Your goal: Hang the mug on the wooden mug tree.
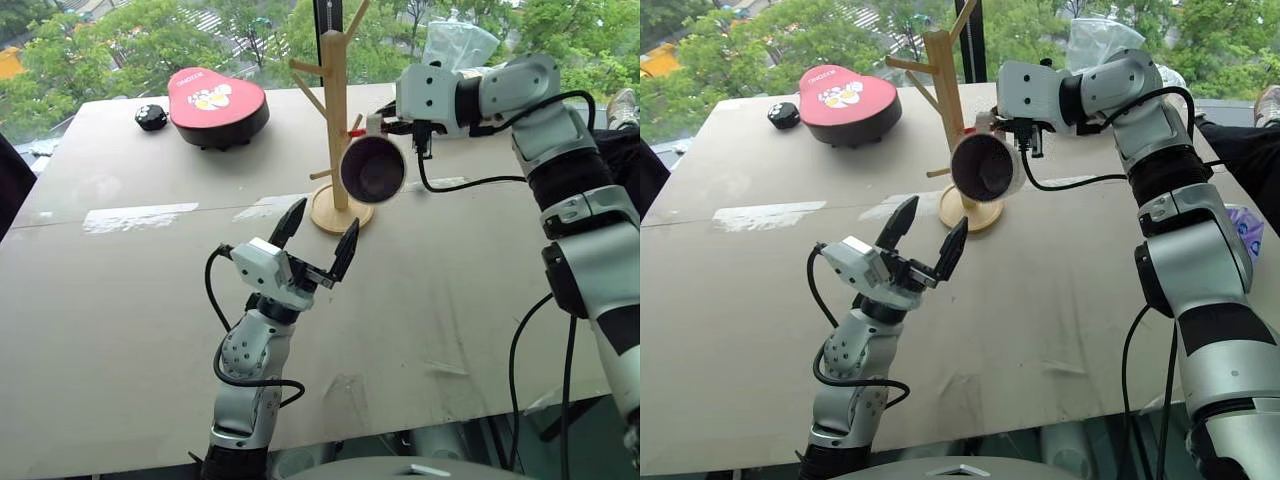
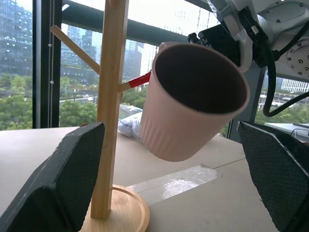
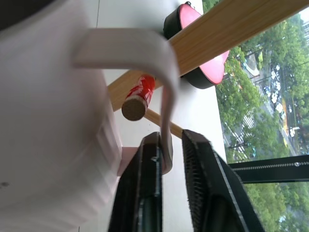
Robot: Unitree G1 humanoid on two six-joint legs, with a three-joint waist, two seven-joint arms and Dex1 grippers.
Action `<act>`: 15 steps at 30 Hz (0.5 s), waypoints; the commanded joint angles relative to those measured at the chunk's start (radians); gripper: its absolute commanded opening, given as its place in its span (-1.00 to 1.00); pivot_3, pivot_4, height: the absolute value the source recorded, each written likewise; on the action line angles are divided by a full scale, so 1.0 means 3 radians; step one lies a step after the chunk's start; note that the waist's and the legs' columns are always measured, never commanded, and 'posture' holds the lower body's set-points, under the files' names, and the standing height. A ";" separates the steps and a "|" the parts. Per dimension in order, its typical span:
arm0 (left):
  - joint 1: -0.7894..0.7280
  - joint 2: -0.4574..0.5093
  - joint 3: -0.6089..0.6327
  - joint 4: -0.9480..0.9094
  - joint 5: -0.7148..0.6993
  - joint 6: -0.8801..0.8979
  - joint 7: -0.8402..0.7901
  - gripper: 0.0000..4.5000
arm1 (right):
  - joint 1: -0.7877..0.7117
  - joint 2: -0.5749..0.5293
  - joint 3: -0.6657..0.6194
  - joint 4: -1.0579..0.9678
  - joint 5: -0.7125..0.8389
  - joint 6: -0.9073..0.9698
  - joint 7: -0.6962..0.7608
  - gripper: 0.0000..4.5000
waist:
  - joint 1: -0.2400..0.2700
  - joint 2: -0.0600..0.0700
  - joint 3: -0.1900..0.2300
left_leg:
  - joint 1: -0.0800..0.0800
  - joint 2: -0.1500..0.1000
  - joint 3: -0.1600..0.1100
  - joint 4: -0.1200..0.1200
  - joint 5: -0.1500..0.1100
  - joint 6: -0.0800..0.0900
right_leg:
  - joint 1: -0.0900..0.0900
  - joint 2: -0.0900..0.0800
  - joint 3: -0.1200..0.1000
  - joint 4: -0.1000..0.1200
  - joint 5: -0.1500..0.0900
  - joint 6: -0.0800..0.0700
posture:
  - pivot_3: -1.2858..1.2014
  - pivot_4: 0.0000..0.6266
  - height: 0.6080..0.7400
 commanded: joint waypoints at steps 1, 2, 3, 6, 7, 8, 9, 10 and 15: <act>-0.0026 -0.0010 -0.0011 -0.0082 -0.0002 -0.0076 0.0027 1.00 | -0.0178 -0.0008 -0.0089 -0.0012 -0.0012 -0.0039 -0.0056 0.05 | -0.0019 0.0000 0.0000 | 0.0000 0.0000 0.0000 0.0000 0.0000 0.0000 | 0.0000 0.0000 0.0000 0.0001 0.0000 0.0000 | 0.03 -0.52 1.00; -0.0026 -0.0008 -0.0011 -0.0082 -0.0003 -0.0077 0.0030 1.00 | -0.0187 -0.0011 -0.0095 0.0006 -0.0019 -0.0033 -0.0074 0.25 | -0.0022 0.0000 0.0000 | 0.0000 0.0000 0.0000 0.0000 0.0000 0.0000 | 0.0000 0.0000 0.0000 0.0001 0.0000 0.0000 | 0.03 -0.52 1.00; -0.0026 -0.0006 -0.0013 -0.0081 -0.0005 -0.0076 0.0031 1.00 | -0.0196 -0.0016 -0.0103 0.0032 -0.0029 -0.0031 -0.0104 0.49 | -0.0025 0.0000 0.0000 | 0.0000 0.0000 0.0000 0.0000 0.0000 0.0000 | 0.0000 0.0000 0.0000 0.0001 0.0000 0.0000 | 0.03 -0.52 1.00; -0.0014 0.0007 -0.0021 -0.0083 -0.0012 -0.0058 0.0025 1.00 | -0.0212 -0.0058 -0.0130 0.0134 -0.0062 -0.0023 -0.0222 0.99 | -0.0024 0.0000 0.0000 | 0.0000 0.0000 0.0000 0.0001 0.0000 0.0000 | 0.0000 0.0000 0.0000 0.0002 0.0000 0.0000 | 0.03 -0.52 1.00; -0.0012 0.0024 -0.0013 -0.0076 -0.0007 -0.0050 0.0020 1.00 | -0.0206 -0.0071 -0.0149 0.0159 -0.0052 0.0005 -0.0243 0.99 | -0.0022 0.0000 0.0000 | 0.0000 0.0000 0.0000 0.0002 0.0000 0.0000 | 0.0000 0.0000 0.0000 0.0003 0.0000 0.0000 | 0.03 -0.52 1.00; -0.0009 0.0048 0.0011 -0.0069 -0.0014 -0.0038 0.0012 1.00 | -0.0180 -0.0088 -0.0176 0.0169 -0.0022 0.0059 -0.0228 0.99 | -0.0022 0.0000 0.0000 | 0.0000 0.0000 0.0000 0.0002 0.0000 0.0000 | 0.0000 0.0000 0.0000 0.0003 0.0000 0.0000 | 0.03 -0.52 1.00; -0.0006 0.0072 0.0033 -0.0063 -0.0028 -0.0022 0.0005 1.00 | -0.0151 -0.0102 -0.0203 0.0175 0.0013 0.0107 -0.0198 0.99 | -0.0022 0.0000 0.0000 | 0.0000 0.0000 0.0000 0.0002 0.0000 0.0000 | 0.0000 0.0000 0.0000 0.0003 0.0000 0.0000 | 0.03 -0.52 1.00; 0.0005 0.0115 0.0055 -0.0061 -0.0054 0.0011 -0.0018 1.00 | -0.0091 -0.0119 -0.0249 0.0163 0.0084 0.0201 -0.0130 0.99 | -0.0022 0.0000 0.0000 | 0.0000 0.0000 0.0001 0.0002 0.0000 0.0000 | 0.0000 0.0000 0.0001 0.0003 0.0000 0.0000 | 0.03 -0.52 1.00; 0.0208 0.0451 0.0161 -0.0033 -0.0115 0.0285 -0.0145 1.00 | 0.0701 -0.0195 -0.0670 -0.0379 0.0720 0.0929 0.0269 0.99 | -0.0015 -0.0004 -0.0006 | 0.0000 0.0000 -0.0003 0.0002 0.0000 0.0000 | 0.0002 -0.0001 -0.0002 0.0003 0.0000 0.0000 | 0.03 -0.52 1.00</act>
